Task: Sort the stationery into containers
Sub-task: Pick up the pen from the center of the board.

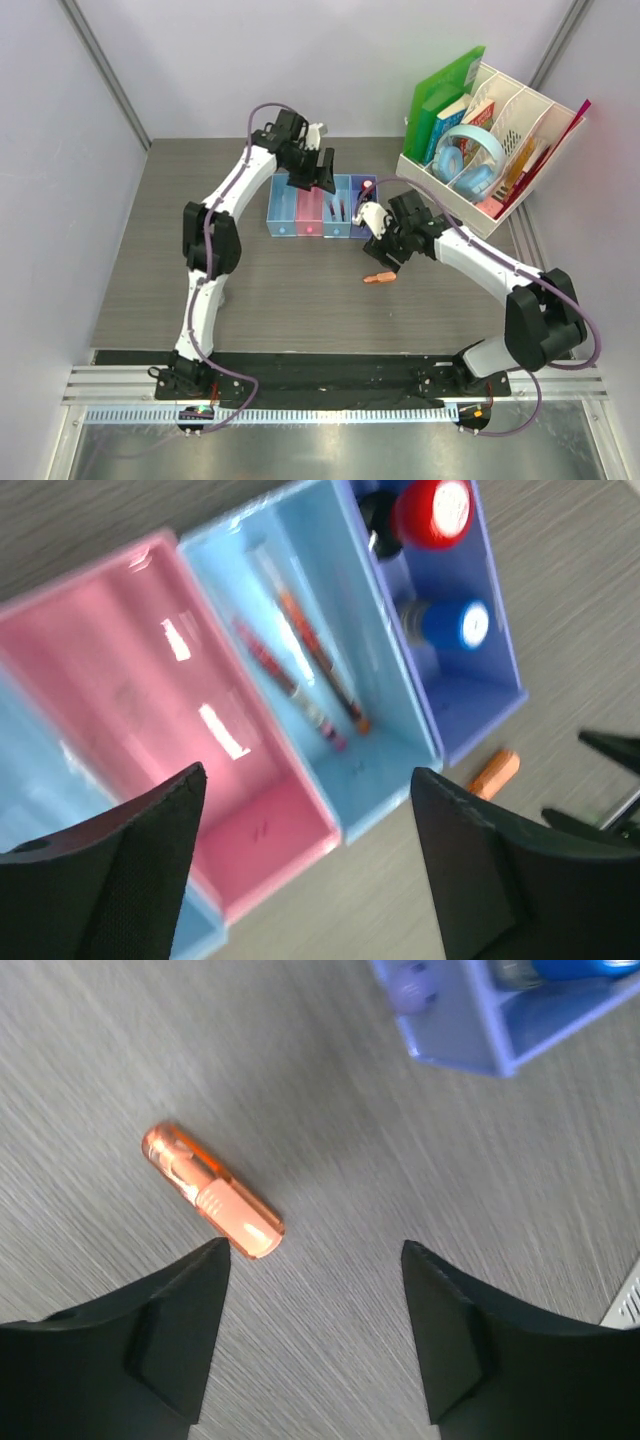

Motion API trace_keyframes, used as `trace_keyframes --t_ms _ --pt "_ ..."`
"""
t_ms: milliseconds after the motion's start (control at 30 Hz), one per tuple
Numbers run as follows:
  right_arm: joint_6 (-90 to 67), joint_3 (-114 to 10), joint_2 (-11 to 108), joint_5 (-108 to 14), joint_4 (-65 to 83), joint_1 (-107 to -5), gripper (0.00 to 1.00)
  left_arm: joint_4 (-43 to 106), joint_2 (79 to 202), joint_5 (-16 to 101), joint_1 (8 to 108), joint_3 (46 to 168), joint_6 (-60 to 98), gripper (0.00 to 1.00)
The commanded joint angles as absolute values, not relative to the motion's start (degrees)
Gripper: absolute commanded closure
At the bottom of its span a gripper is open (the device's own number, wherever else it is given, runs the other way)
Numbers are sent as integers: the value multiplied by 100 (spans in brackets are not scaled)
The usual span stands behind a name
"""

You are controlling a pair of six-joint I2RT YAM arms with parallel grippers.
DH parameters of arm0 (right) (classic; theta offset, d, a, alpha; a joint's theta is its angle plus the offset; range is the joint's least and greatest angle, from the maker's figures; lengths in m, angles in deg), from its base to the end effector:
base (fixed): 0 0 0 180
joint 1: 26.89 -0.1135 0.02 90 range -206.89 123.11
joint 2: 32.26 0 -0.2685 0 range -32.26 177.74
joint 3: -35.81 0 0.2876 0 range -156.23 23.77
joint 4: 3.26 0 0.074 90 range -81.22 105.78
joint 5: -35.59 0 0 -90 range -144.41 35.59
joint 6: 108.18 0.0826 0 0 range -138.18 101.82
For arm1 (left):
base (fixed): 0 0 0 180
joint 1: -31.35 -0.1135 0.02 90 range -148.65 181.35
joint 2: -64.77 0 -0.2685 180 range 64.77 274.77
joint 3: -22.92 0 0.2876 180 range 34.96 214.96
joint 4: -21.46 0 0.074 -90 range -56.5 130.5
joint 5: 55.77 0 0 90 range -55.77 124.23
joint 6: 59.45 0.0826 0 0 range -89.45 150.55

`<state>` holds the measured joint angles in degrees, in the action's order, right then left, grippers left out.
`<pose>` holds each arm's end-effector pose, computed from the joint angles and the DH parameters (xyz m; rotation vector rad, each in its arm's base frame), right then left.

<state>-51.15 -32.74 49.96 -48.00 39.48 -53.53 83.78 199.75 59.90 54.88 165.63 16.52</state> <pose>0.3082 0.1649 0.1815 -1.3042 2.1902 0.1000 0.5182 -0.2647 0.2211 0.4005 2.5546 -0.8214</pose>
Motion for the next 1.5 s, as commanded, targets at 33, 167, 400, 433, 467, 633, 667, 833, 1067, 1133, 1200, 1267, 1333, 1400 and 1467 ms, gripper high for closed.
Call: trace_keyframes --t_ms 33,167,400,433,467,633,667,833,1067,1133,1200,1267,1333,1400,1467 --pt "-6159 -3204 5430 -4694 4315 -5432 18 9598 18159 5148 5017 15612 3027 9" --pt "-6440 -3142 5519 -4572 4271 -5440 9 10116 17272 4131 4630 14572 3888 0" --pt "-6660 -3169 5826 -4615 4148 -5598 5 10082 15768 2756 3911 12673 4742 0" --pt "-6660 -3186 5879 -4624 4096 -5668 5 10126 15671 2651 3813 12393 4733 0" --pt "-6660 -3195 5967 -4624 4078 -5695 5 10179 15531 2615 3734 12286 4742 0" --pt "-6652 -3187 6187 -4729 3850 -5888 5 10136 15258 2413 3232 11382 4830 0" --pt "-6643 -3169 6222 -4729 3797 -5915 5 10100 15257 2360 3180 11293 4821 0" --pt "-6599 -3134 6415 -4747 3542 -5941 10 9872 15319 2255 2845 10722 4882 0" --pt "-6643 -2941 6486 -4984 3305 -5950 18 9608 15591 2183 2608 10387 5041 0" --pt "-6678 -2905 6442 -5011 3278 -5941 25 9617 15696 2210 2573 10352 5067 0" --pt "-6661 -2914 6416 -5028 3269 -5950 38 9660 15758 2271 2555 10290 5137 0" --pt "-6643 -2923 6372 -5020 3260 -5950 52 9652 15846 2184 2546 10220 5234 0" --pt "-6599 -2923 6311 -5011 3269 -5941 57 9582 15864 2052 2529 10167 5296 0" --pt "-6581 -2905 6258 -4984 3260 -5950 66 9529 15864 1982 2511 10088 5462 0" --pt "-6520 -2888 6170 -4949 3260 -5950 76 9450 15881 1885 2520 9957 5663 0"
